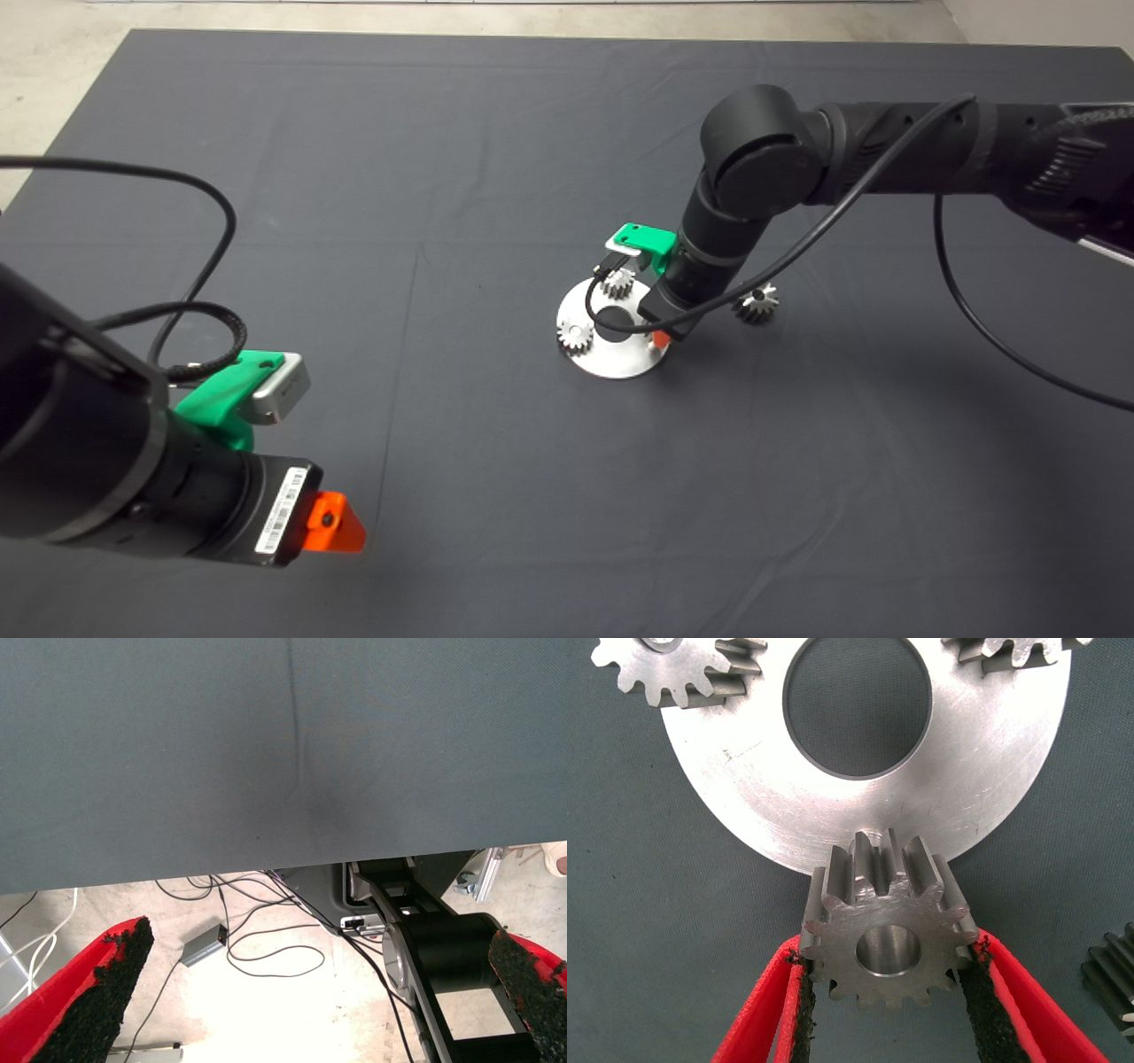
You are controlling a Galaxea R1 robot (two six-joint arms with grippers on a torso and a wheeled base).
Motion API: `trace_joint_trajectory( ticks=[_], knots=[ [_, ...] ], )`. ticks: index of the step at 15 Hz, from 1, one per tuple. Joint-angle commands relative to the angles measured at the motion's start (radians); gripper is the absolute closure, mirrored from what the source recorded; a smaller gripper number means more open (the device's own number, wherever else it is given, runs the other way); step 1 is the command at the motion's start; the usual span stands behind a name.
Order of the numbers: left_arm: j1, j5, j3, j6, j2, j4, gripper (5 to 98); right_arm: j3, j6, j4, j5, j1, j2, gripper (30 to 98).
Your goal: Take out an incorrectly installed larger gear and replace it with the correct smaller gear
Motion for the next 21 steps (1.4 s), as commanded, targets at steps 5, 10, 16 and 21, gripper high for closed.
trace_joint_trajectory(
  ticks=[5,10,16,21],
  knots=[
    [-0.006,0.015,0.015,-0.013,0.000,-0.019,5.8,-0.002,-0.030,0.003,-0.128,0.031,0.018,89.6],
    [-0.006,0.021,0.015,-0.013,0.000,-0.019,5.8,-0.001,-0.067,0.003,-0.128,0.029,0.017,89.7],
    [-0.006,0.021,0.014,-0.013,-0.001,-0.019,5.8,0.005,-0.133,-0.028,-0.128,0.029,0.017,89.8],
    [-0.006,0.033,0.013,-0.013,0.000,-0.019,5.8,0.025,-0.178,-0.035,-0.128,0.028,0.009,89.7]
  ],
)
